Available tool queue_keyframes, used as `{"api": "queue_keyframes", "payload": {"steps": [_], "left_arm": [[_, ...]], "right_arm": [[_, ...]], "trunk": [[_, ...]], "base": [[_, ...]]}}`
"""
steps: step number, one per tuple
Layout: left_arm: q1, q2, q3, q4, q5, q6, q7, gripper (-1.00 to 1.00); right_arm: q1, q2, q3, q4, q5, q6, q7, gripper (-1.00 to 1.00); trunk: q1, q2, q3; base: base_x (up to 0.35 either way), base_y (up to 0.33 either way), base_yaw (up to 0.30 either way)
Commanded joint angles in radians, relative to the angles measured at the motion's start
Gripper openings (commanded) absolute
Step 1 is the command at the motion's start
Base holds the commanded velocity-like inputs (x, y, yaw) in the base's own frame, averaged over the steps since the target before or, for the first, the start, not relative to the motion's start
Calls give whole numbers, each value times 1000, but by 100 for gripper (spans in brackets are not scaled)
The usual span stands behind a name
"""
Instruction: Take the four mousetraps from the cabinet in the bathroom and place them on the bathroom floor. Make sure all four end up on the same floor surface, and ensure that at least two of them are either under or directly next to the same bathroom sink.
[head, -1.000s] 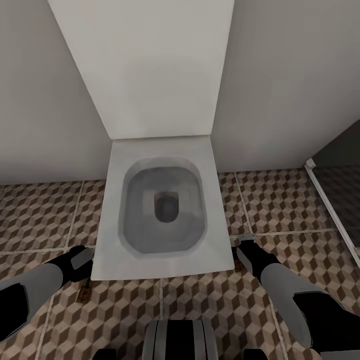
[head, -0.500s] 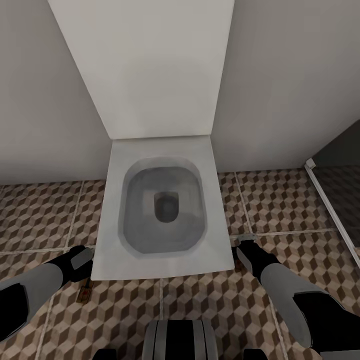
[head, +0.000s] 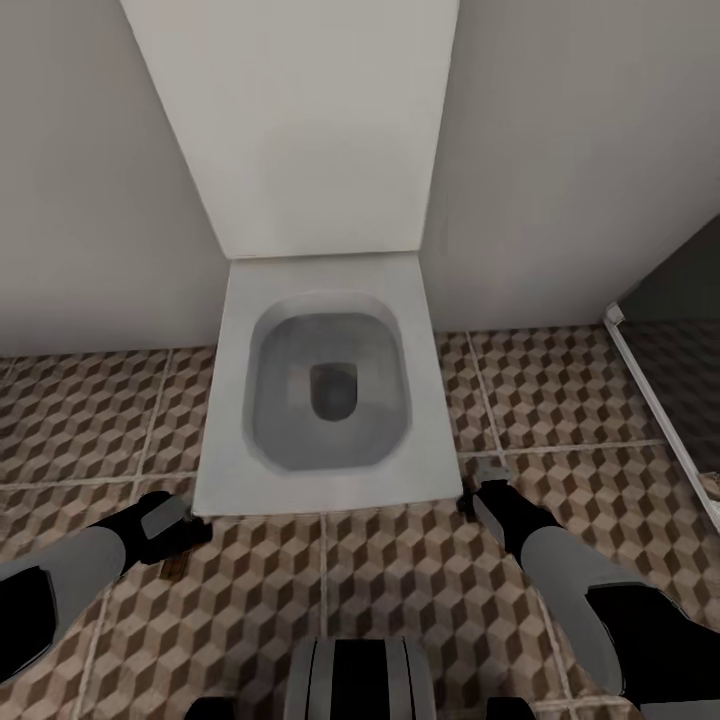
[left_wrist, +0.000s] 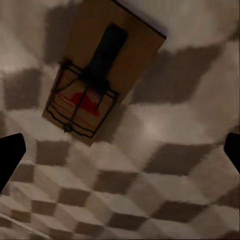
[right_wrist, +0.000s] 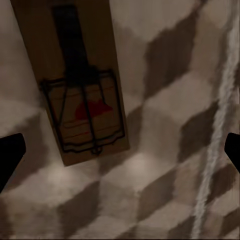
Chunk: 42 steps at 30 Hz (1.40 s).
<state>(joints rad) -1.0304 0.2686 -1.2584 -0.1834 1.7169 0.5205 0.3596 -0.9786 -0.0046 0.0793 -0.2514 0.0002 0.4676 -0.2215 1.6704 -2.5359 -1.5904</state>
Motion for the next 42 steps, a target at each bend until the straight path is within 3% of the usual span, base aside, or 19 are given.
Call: {"api": "queue_keyframes", "payload": {"steps": [1,24,42], "left_arm": [[0,1,-5,-4,9,1,9,100],[0,1,-5,-4,9,1,9,100],[0,0,-4,-4,9,1,8,100]], "right_arm": [[0,0,8,-2,0,8,-2,100],[0,0,8,-2,0,8,-2,100],[0,0,8,-2,0,8,-2,100]], "trunk": [[-1,0,-1],[-1,0,-1],[-1,0,-1]], "base": [[-311,0,0],[-298,0,0],[-25,0,0]]}}
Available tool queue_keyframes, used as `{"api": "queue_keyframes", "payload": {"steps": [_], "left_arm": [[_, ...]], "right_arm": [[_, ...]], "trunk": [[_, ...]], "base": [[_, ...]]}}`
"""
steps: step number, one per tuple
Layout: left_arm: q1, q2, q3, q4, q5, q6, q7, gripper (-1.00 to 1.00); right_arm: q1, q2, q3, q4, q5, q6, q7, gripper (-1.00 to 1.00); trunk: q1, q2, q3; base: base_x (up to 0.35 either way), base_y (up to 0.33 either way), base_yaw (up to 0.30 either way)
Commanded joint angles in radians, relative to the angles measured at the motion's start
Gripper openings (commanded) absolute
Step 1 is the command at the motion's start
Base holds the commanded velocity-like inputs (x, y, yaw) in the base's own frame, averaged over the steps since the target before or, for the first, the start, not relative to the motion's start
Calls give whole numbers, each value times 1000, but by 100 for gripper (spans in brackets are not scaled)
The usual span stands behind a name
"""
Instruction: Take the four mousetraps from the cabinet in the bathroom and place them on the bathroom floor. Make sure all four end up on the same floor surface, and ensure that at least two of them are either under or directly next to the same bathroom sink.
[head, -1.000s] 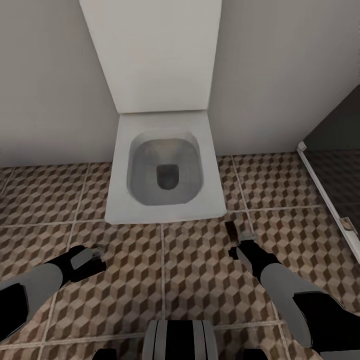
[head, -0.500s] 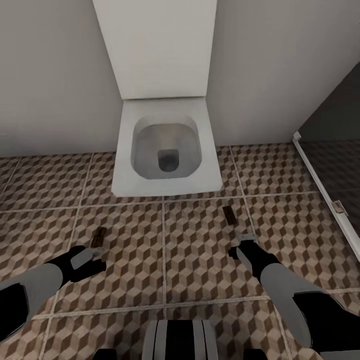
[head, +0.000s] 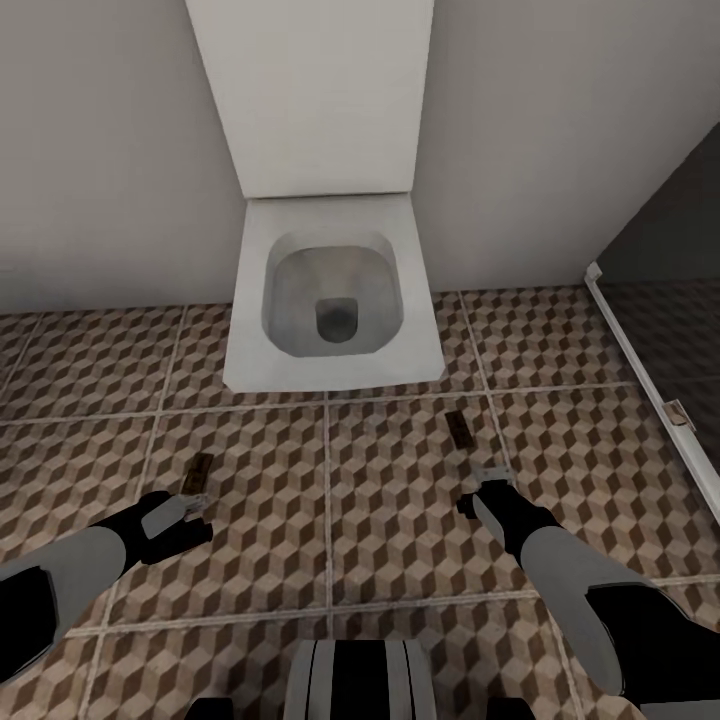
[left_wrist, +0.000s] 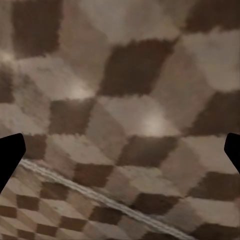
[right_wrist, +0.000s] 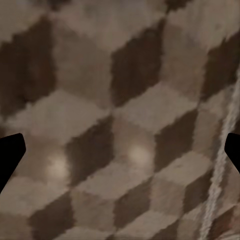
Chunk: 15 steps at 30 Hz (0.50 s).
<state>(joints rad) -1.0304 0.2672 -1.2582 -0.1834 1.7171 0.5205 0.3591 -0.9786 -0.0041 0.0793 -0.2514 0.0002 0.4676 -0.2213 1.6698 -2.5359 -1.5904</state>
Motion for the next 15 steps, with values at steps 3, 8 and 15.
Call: {"api": "queue_keyframes", "payload": {"steps": [3,8,15], "left_arm": [[0,1,-4,-4,9,1,8,100],[0,1,-4,-4,9,1,8,100],[0,-3,-4,-5,9,2,9,100]], "right_arm": [[0,0,8,-2,0,8,-3,100],[0,0,8,-2,0,8,-3,100],[0,0,8,-2,0,8,-3,100]], "trunk": [[0,0,-1],[-1,0,3],[-4,2,30]], "base": [[0,0,0],[0,0,0],[0,0,0]]}}
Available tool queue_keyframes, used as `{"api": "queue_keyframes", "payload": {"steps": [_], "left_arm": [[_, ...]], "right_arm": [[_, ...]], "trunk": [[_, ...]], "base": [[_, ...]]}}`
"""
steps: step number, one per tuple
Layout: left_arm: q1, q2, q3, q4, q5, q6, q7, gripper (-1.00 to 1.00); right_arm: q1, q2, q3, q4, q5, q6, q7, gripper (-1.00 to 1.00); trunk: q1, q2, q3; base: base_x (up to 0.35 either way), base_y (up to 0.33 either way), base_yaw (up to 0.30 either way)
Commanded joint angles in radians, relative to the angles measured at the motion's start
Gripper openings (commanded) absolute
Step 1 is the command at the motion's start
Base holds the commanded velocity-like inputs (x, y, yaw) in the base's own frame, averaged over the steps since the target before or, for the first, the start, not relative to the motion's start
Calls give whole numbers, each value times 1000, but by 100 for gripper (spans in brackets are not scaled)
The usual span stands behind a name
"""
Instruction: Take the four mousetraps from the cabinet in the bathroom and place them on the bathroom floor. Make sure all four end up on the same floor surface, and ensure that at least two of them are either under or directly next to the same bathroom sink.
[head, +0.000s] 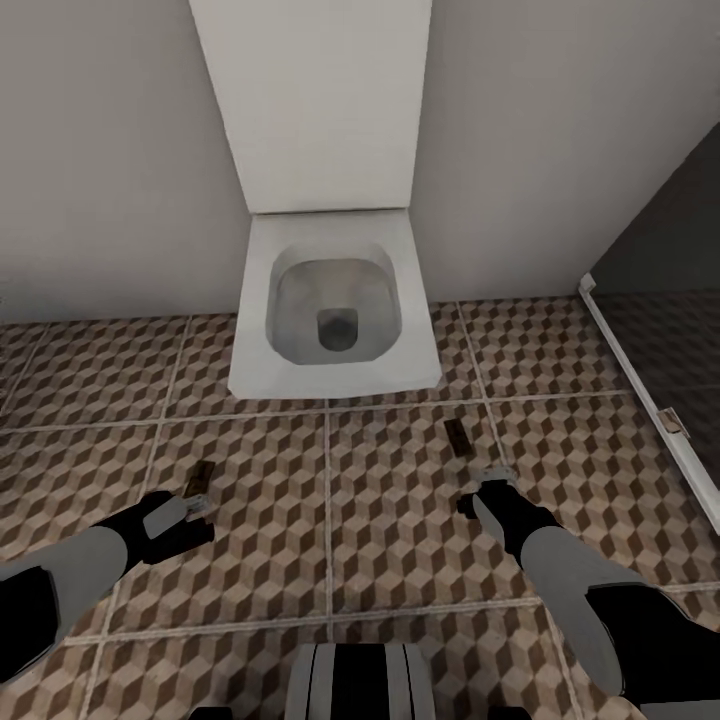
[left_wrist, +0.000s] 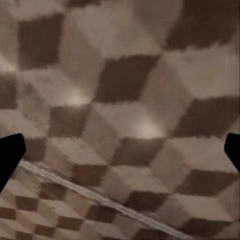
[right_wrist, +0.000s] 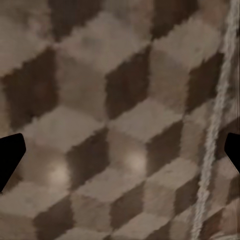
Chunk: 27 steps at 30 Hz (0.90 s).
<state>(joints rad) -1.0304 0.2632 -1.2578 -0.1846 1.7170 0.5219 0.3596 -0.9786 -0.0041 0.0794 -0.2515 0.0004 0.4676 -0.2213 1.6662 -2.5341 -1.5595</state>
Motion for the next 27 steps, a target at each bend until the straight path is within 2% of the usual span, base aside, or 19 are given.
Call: {"api": "queue_keyframes", "payload": {"steps": [1,17,27], "left_arm": [[0,1,-5,-4,9,1,8,100],[0,-2,-4,-4,10,1,7,100],[2,-5,-8,-1,9,2,9,100]], "right_arm": [[0,-1,8,-2,0,8,-3,100],[0,-3,9,-2,0,8,-1,100],[7,-21,11,2,0,8,-1,100]], "trunk": [[-1,0,3],[-8,4,65],[-12,6,104]], "base": [[0,0,0],[0,0,0],[0,0,0]]}}
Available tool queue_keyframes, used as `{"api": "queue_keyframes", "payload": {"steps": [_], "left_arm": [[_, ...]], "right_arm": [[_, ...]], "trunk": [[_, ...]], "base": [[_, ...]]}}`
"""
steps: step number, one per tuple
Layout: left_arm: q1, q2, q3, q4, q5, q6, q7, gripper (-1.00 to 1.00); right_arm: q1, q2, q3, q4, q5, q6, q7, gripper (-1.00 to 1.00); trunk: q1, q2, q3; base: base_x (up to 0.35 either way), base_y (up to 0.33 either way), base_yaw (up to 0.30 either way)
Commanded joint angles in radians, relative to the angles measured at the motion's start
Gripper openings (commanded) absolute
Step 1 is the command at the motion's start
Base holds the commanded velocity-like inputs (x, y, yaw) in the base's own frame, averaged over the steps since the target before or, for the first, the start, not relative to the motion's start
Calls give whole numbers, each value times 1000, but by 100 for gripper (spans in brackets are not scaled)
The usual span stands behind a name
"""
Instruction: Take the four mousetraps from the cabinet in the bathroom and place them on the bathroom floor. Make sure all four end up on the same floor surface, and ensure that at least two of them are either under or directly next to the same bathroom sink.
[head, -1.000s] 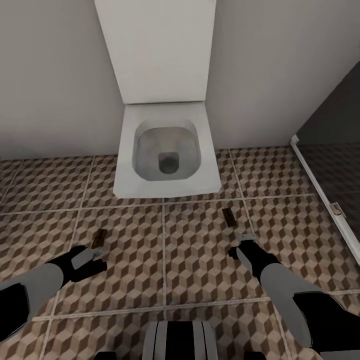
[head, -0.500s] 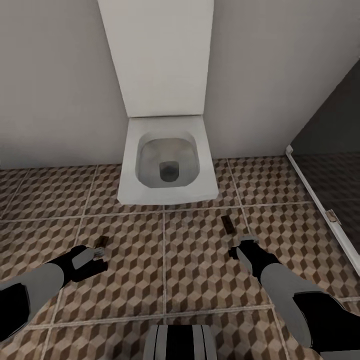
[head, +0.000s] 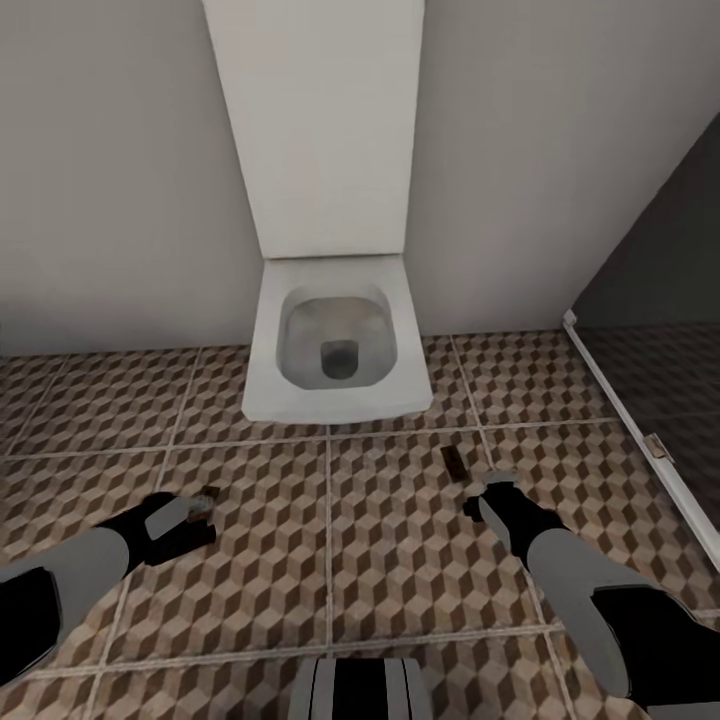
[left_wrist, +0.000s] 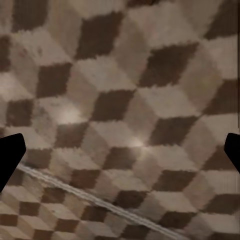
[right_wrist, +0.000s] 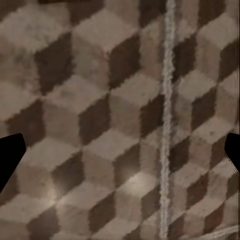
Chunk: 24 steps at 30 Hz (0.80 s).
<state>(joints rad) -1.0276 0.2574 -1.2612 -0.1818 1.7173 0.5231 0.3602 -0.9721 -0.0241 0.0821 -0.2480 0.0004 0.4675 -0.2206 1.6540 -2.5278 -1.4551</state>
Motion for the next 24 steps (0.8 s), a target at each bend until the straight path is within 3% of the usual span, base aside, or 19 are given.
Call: {"api": "queue_keyframes", "payload": {"steps": [1,14,24], "left_arm": [[1,1,-5,-3,9,1,9,100],[57,0,-7,6,7,-2,11,100],[139,-12,-8,72,6,-35,11,100]], "right_arm": [[1,-2,8,-2,0,8,-2,100],[21,-8,8,25,0,-56,-2,100],[89,-9,9,57,3,-95,-2,100]], "trunk": [[-1,0,3],[-6,3,54],[-11,5,92]], "base": [[0,0,0],[0,0,0],[0,0,0]]}}
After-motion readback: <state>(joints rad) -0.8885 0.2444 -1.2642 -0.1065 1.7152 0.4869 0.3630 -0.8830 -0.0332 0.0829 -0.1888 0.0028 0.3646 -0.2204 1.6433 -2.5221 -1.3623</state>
